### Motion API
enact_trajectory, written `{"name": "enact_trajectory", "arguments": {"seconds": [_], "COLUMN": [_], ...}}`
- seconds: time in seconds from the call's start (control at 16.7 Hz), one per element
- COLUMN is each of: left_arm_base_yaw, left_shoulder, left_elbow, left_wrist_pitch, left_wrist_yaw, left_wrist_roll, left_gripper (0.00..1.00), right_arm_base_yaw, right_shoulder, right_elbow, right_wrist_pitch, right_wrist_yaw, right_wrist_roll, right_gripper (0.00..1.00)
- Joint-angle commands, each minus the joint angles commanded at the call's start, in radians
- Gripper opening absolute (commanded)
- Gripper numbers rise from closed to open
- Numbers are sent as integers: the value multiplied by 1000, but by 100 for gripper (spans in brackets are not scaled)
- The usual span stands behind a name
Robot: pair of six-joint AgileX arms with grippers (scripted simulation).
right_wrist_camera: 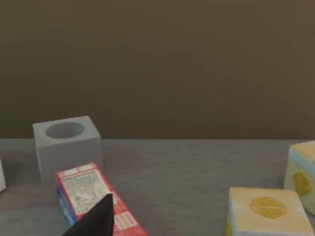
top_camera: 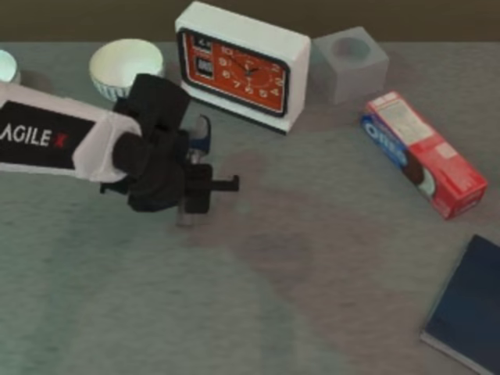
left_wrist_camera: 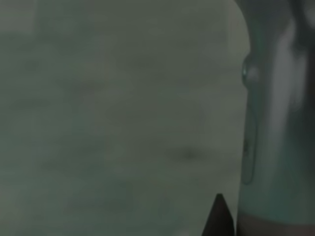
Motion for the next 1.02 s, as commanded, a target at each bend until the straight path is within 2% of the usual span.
{"name": "enact_trajectory", "arguments": {"seconds": [0.66, 0.84, 1.02], "left_arm_base_yaw": [27, 34, 37], "left_shoulder": [-219, -281, -308], "left_elbow": [-268, -312, -327], "left_wrist_pitch": [921, 1068, 1118], "left_wrist_yaw": [275, 326, 345], "left_wrist_roll": [244, 293, 312], "left_gripper": [0, 0, 0], "right_arm_base_yaw": [0, 0, 0], "right_shoulder": [0, 0, 0], "right_elbow": [0, 0, 0], "right_wrist_pitch": [0, 0, 0], "right_wrist_yaw": [0, 0, 0], "right_wrist_roll": [0, 0, 0], "right_gripper": [100, 100, 100]}}
